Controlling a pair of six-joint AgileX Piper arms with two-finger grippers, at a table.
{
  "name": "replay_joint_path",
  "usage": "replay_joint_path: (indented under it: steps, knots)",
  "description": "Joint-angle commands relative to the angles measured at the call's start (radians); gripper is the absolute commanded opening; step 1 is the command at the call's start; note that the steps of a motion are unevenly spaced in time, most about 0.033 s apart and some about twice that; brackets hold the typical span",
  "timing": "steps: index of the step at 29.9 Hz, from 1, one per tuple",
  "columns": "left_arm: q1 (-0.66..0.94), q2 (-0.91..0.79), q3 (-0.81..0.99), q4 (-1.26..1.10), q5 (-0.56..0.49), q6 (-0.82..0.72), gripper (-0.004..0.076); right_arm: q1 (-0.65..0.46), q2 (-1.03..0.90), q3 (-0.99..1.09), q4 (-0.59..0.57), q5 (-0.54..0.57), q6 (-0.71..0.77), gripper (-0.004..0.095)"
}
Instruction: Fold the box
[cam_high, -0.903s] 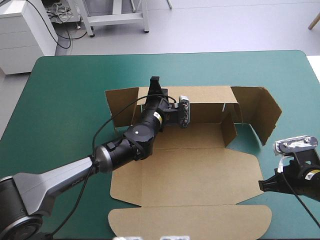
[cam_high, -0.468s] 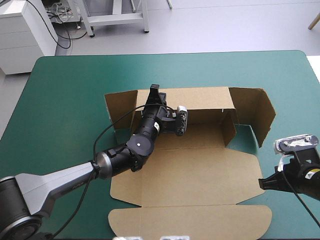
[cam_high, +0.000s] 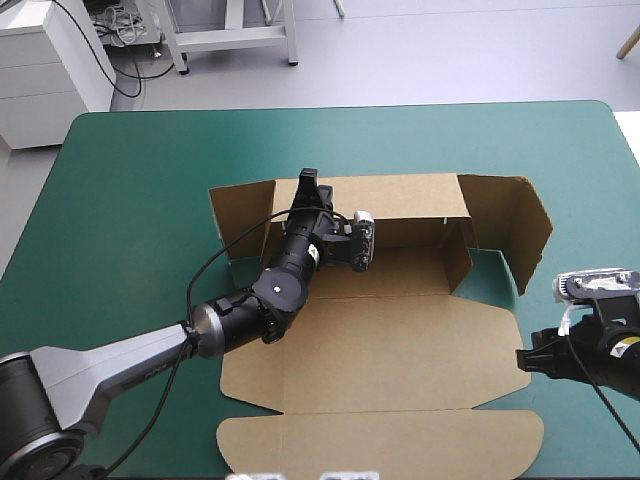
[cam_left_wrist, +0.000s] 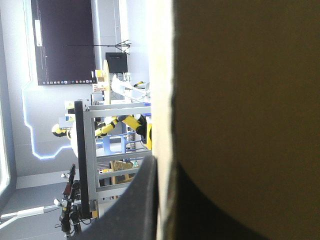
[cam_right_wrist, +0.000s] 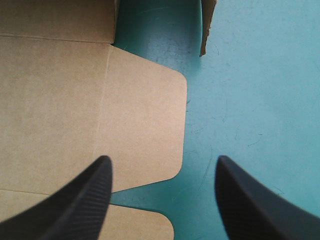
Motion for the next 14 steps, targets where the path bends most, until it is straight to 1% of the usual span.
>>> replay_joint_path:
  steps: [1,2,3,9,14]
  knots:
    - [-0.008,-0.038,-0.018,0.009,-0.03,-0.014,-0.0008,0.0,-0.001,-0.024,0.027,-0.052,0.0,0.0781]
    - [-0.008,-0.038,-0.018,0.009,-0.03,-0.014,-0.0008,0.0,-0.001,-0.024,0.037,-0.052,0.0,0.0812]
    - [-0.008,-0.038,-0.018,0.009,-0.03,-0.014,-0.0008,0.0,-0.001,-0.024,0.044,-0.052,0.0,0.0822]
    - [-0.008,-0.038,-0.018,0.009,-0.03,-0.014,-0.0008,0.0,-0.001,-0.024,0.107,-0.063,0.0,0.0808]
    - [-0.008,-0.038,-0.018,0.009,-0.03,-0.014,-0.0008,0.0,0.006,-0.038,0.133,-0.121,0.0,0.0808]
